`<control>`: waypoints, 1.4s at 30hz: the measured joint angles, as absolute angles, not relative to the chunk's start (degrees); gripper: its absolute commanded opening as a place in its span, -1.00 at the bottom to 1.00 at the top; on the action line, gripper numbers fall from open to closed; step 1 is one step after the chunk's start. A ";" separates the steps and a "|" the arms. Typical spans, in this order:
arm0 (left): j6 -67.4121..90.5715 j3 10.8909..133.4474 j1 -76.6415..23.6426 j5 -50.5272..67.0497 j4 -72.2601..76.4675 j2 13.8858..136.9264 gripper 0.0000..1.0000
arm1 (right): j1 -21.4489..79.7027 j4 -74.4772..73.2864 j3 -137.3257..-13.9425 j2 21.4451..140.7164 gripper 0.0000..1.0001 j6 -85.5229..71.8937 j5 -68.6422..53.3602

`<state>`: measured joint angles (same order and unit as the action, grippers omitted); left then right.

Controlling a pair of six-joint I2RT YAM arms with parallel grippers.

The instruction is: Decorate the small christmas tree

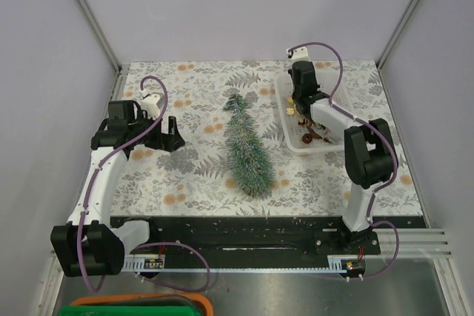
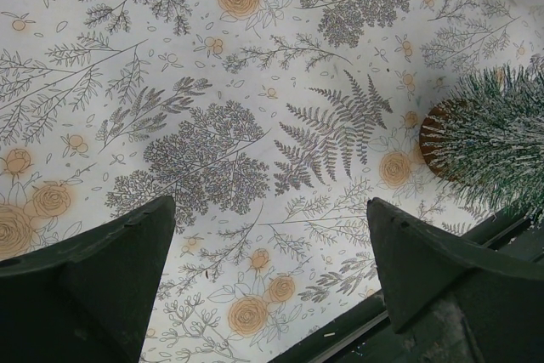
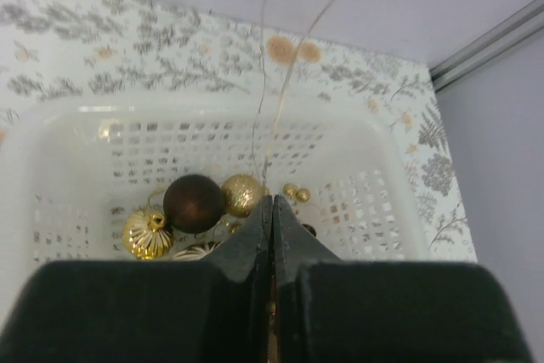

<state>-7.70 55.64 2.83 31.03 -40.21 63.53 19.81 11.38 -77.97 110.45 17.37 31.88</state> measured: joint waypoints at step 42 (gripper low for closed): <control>-7.42 55.33 2.83 31.29 -40.62 58.15 0.98 | 30.17 -4.16 -137.91 92.03 -1.00 0.14 -1.04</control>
<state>-7.42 55.33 2.83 31.29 -40.62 58.15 30.17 -4.16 -137.91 92.03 0.14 -1.04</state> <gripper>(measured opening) 0.988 0.019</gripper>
